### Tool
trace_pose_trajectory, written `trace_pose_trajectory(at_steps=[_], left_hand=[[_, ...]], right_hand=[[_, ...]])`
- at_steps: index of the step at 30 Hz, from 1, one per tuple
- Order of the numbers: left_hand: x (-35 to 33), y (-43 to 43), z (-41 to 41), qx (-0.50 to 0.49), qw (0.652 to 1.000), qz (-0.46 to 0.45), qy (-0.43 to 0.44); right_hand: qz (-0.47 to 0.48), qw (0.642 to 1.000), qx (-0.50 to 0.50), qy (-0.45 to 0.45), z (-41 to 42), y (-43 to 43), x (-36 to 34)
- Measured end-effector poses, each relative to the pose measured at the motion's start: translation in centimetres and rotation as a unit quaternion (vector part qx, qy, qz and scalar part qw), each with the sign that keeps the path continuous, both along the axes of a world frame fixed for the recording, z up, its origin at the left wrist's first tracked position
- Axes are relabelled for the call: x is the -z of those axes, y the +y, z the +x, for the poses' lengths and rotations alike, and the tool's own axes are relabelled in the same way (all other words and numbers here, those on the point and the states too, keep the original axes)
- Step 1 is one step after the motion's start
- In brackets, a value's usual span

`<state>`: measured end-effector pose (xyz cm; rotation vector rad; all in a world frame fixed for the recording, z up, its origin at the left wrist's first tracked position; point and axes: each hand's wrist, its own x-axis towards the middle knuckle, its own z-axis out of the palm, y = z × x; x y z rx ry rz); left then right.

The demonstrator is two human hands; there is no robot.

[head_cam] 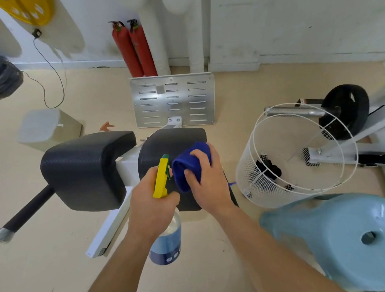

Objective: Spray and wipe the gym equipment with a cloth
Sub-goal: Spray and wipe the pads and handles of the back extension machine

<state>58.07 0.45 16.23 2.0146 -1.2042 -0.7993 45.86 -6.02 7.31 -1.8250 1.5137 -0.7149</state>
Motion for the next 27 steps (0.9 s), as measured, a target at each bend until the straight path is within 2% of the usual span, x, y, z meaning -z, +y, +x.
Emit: trace_pose_trajectory(at_steps=[3, 5, 7, 10, 12, 15, 20, 22, 27], left_hand=[[-0.2, -2.0, -0.3, -0.011, 1.0, -0.001, -0.002], [-0.5, -3.3, -0.3, -0.007, 1.0, 0.005, -0.008], [-0.9, -4.9, -0.2, -0.01, 1.0, 0.026, -0.004], [-1.9, -7.5, 0.2, -0.006, 0.998, 0.064, 0.022], [-2.8, -9.0, 0.9, 0.004, 0.997, 0.075, 0.035], [-4.1, -11.4, 2.5, 0.03, 0.995, 0.091, 0.011], [-6.0, -13.7, 5.3, 0.021, 0.995, 0.095, -0.028], [-6.6, -14.2, 6.3, 0.014, 0.996, 0.089, -0.028], [-7.9, -15.0, 9.0, 0.037, 0.996, 0.085, -0.018]], right_hand=[[-0.055, 0.984, -0.104, 0.135, -1.3, 0.0, 2.0], [-0.109, 0.963, -0.163, 0.186, -2.6, -0.7, 2.2], [-0.142, 0.947, -0.22, 0.188, -3.5, -2.8, 2.1], [-0.137, 0.941, -0.261, 0.168, -2.9, -6.0, 1.4], [-0.101, 0.947, -0.264, 0.151, -1.8, -7.9, 0.5], [0.016, 0.95, -0.287, 0.123, 0.0, -11.8, -0.4], [0.21, 0.922, -0.31, 0.098, 2.7, -18.6, 0.1], [0.227, 0.926, -0.282, 0.105, 3.9, -20.7, 1.6], [0.243, 0.925, -0.218, 0.195, 5.7, -23.5, 4.3]])
